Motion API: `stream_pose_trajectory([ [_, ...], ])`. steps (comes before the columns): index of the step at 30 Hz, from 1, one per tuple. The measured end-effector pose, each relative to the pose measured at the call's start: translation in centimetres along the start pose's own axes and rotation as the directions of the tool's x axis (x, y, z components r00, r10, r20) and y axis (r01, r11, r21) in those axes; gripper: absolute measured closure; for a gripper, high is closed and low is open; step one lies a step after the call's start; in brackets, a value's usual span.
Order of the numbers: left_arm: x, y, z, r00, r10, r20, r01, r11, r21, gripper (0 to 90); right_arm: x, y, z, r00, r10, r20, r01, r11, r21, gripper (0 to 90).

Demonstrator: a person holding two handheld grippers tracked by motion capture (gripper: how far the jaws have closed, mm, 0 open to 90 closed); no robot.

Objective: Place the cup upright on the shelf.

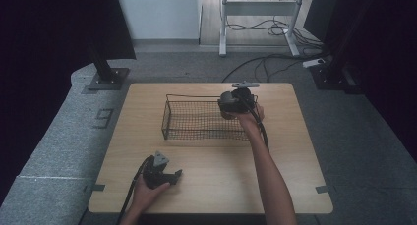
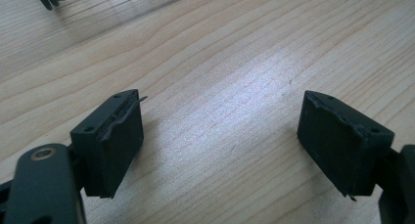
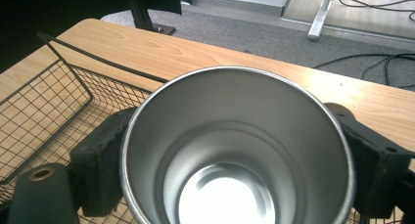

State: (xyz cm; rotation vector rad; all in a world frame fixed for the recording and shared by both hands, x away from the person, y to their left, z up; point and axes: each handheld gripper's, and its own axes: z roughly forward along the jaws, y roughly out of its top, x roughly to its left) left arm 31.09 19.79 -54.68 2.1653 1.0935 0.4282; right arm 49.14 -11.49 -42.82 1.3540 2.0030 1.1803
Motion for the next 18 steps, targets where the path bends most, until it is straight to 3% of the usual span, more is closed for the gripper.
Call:
stream_pose_trajectory([
  [18, 0.0, 0.0, 0.0, 1.0000, 0.000, 0.000, 0.000, 1.0000, -0.001, 17.2, -0.9, -1.2, 1.9, 0.9993, 0.033, 0.018, -0.034, 0.999, 0.039, 13.1],
])
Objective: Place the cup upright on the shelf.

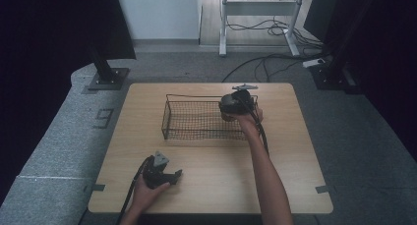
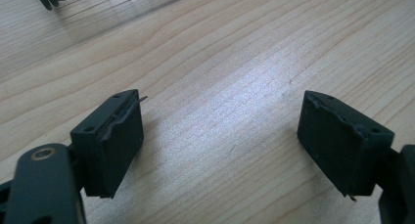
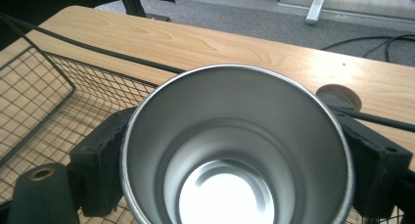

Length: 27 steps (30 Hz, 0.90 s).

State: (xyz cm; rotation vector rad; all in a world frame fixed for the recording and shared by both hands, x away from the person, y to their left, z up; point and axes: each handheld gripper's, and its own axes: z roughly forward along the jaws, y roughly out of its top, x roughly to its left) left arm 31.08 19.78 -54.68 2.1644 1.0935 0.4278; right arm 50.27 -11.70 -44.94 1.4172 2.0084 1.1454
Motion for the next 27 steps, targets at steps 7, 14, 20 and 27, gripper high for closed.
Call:
stream_pose_trajectory([
  [7, 0.0, 0.0, 0.0, 1.0000, 0.001, 0.001, -0.001, 1.0000, 0.000, 17.2, -0.5, -0.6, 0.7, 0.9998, 0.018, 0.006, -0.018, 1.000, 0.019, 13.1],
  [14, 0.0, 0.0, 0.0, 1.0000, 0.001, 0.000, -0.001, 1.0000, 0.000, 17.2, -0.8, -1.2, 1.3, 0.9996, 0.021, 0.020, -0.022, 0.999, 0.038, 13.1],
  [20, 0.0, 0.0, 0.0, 1.0000, 0.001, 0.000, -0.001, 1.0000, 0.000, 17.2, -0.8, -1.5, 1.4, 0.9997, 0.018, 0.020, -0.019, 0.999, 0.045, 13.1],
  [27, 0.0, 0.0, 0.0, 1.0000, 0.001, 0.000, -0.001, 1.0000, 0.000, 17.2, -0.6, -1.6, 1.4, 0.9998, 0.006, 0.018, -0.007, 0.999, 0.051, 13.1],
])
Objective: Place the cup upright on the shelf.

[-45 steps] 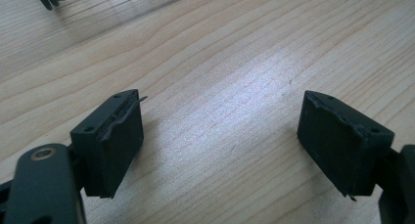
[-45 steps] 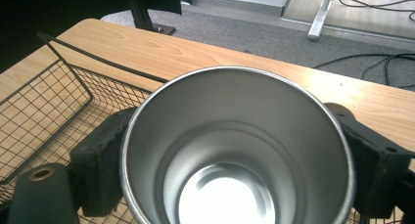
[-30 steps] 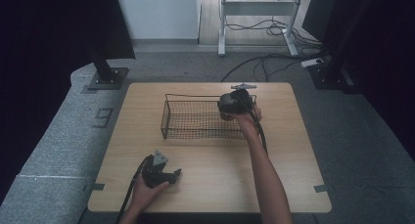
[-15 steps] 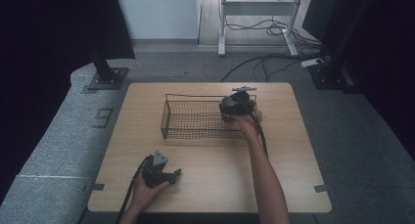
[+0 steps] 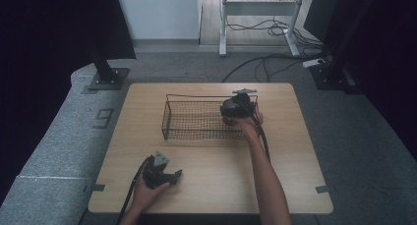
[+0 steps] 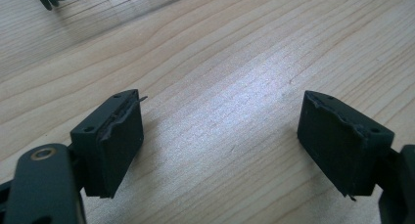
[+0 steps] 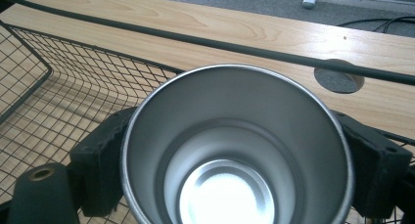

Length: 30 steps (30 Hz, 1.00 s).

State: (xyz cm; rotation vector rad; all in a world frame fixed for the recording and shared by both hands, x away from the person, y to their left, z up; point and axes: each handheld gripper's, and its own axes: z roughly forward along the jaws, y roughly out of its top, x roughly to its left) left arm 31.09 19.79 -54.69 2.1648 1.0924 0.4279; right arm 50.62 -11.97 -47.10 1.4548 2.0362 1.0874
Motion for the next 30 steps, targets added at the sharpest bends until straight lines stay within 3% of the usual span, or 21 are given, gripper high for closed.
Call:
stream_pose_trajectory([
  [20, 0.00, 0.00, 0.00, 1.0000, 0.000, 0.000, 0.000, 1.0000, 0.000, 17.2, -0.16, -0.67, 0.53, 0.9994, -0.035, 0.002, 0.035, 0.995, 0.092, 13.1],
  [23, 0.00, 0.00, 0.00, 1.0000, 0.000, 0.000, 0.000, 1.0000, 0.000, 17.2, -0.14, -0.65, 0.60, 0.9996, -0.025, 0.015, 0.023, 0.994, 0.109, 13.0],
  [28, 0.00, 0.00, 0.00, 1.0000, 0.000, 0.000, 0.000, 1.0000, 0.000, 17.2, 0.16, -0.70, 0.86, 0.9969, -0.057, 0.054, 0.048, 0.988, 0.149, 13.0],
  [30, 0.00, 0.00, 0.00, 1.0000, 0.000, 0.000, 0.000, 1.0000, 0.000, 17.2, 0.17, -0.72, 0.87, 0.9975, -0.051, 0.048, 0.043, 0.987, 0.154, 13.0],
])
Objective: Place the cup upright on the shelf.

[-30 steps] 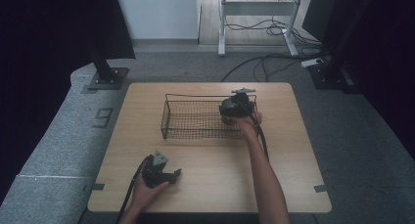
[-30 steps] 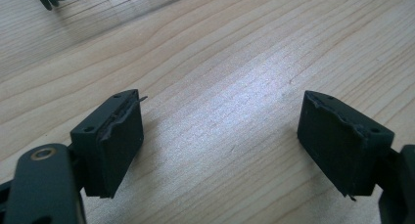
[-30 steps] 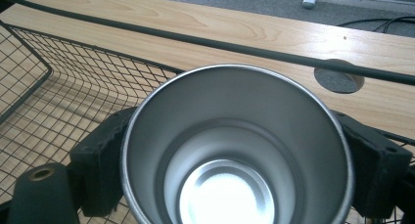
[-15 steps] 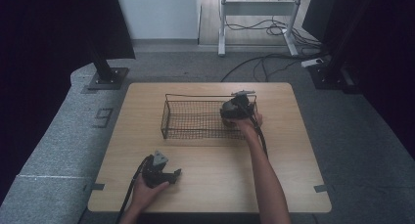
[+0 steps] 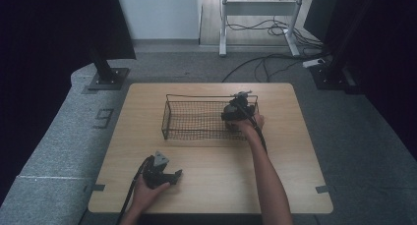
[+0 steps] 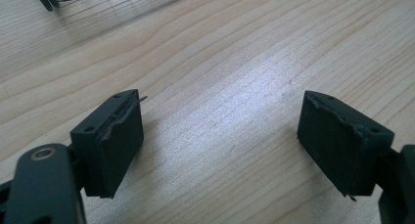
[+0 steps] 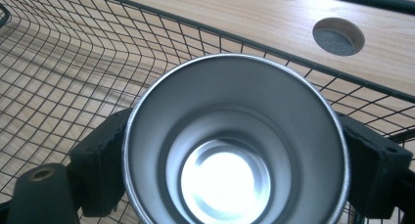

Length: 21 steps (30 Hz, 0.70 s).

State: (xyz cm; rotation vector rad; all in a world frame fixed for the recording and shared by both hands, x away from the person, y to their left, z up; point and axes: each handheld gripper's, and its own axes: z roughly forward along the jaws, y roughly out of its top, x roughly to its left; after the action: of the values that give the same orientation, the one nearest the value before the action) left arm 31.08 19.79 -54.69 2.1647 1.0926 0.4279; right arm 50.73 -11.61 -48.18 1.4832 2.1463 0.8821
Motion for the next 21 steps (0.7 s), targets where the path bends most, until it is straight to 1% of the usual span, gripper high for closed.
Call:
stream_pose_trajectory([
  [3, 0.00, 0.00, 0.00, 1.0000, 0.000, 0.001, 0.000, 1.0000, 0.000, 17.2, -0.07, -0.06, 0.09, 0.9999, 0.004, -0.009, -0.004, 1.000, 0.015, 13.0],
  [9, 0.00, 0.00, 0.00, 1.0000, 0.000, 0.000, 0.000, 1.0000, 0.000, 17.2, -0.13, -0.15, 0.14, 0.9999, 0.006, -0.012, -0.005, 0.999, 0.032, 12.9],
  [13, 0.00, 0.00, 0.00, 1.0000, 0.000, 0.001, 0.000, 1.0000, -0.001, 17.2, -0.28, -0.31, 0.11, 0.9998, 0.019, -0.011, -0.019, 0.999, 0.037, 12.7],
  [16, 0.00, 0.00, 0.00, 1.0000, 0.000, 0.000, 0.000, 1.0000, 0.000, 17.2, -0.23, -0.42, 0.03, 1.0000, 0.010, 0.000, -0.010, 0.999, 0.051, 12.5],
  [21, 0.00, 0.00, 0.00, 1.0000, 0.000, 0.000, 0.000, 1.0000, 0.000, 17.2, -0.29, -0.45, -0.16, 1.0000, 0.008, -0.003, -0.008, 0.999, 0.054, 12.2],
])
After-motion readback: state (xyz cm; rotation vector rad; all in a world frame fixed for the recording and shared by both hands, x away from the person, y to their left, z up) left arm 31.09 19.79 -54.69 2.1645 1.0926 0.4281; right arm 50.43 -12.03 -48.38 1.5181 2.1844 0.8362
